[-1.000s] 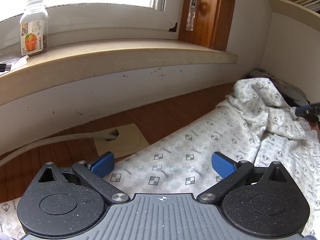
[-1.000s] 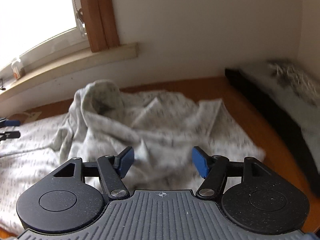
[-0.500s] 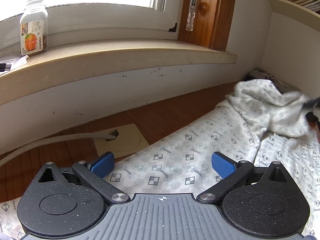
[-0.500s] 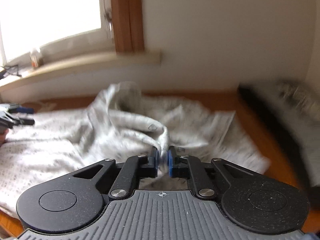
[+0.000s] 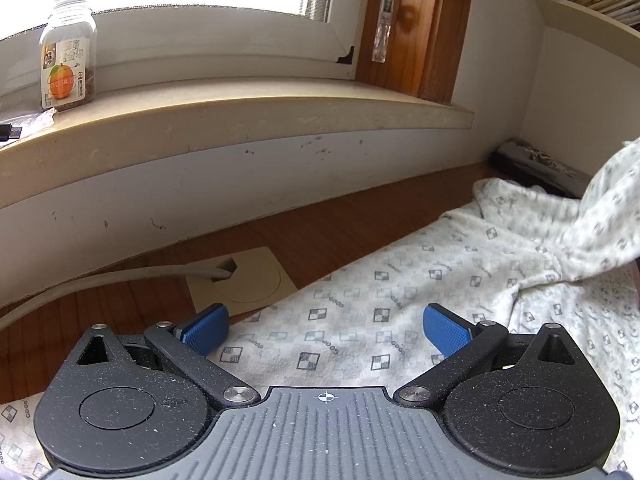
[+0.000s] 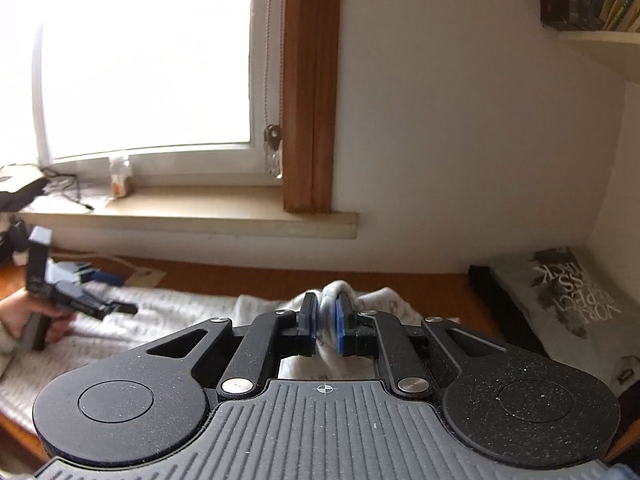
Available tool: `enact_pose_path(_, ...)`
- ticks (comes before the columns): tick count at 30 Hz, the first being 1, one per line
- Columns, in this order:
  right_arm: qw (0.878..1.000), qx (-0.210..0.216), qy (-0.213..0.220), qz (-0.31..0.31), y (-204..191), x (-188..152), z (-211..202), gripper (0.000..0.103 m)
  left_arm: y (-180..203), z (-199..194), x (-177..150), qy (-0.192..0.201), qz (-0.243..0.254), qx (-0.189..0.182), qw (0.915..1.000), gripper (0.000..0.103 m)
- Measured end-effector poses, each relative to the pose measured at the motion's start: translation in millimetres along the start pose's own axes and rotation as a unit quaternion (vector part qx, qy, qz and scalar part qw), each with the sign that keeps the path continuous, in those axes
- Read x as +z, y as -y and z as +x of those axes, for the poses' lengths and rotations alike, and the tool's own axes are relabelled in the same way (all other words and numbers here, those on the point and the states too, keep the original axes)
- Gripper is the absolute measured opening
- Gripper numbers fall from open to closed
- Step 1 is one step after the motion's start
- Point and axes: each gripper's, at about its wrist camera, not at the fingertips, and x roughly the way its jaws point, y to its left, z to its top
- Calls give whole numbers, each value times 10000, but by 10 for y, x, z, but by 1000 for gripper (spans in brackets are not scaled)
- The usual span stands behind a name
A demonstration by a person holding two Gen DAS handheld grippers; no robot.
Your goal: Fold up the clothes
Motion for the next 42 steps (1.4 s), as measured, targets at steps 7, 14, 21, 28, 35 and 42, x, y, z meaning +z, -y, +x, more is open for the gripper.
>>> enact_pose_path(7,9983,105,563,42,-175,249,528,9,-7,13,9,-13,-22,-15,10000,103)
enact_pose_path(14,9980,354,482,-209,-458,451,1063,14,-8,9,8,-10,-17,-6,10000,103)
enact_pose_path(21,9997,-80,189,133,-116,99,1081,36,-5,15,8,-15,-2,-3,10000,103)
enact_pose_path(28,9984,-317,-432,167,149,-399,941,53,2,13,2,-18,-12,-1,10000,103)
enact_pose_path(35,9962,81,-832,-237,-115,-668,944,64,-8,15,1,-19,-6,-1,10000,103)
enact_pose_path(42,9958,218,-844,-283,-233,-708,1091,70,-6,8,-4,-15,-14,4,10000,103)
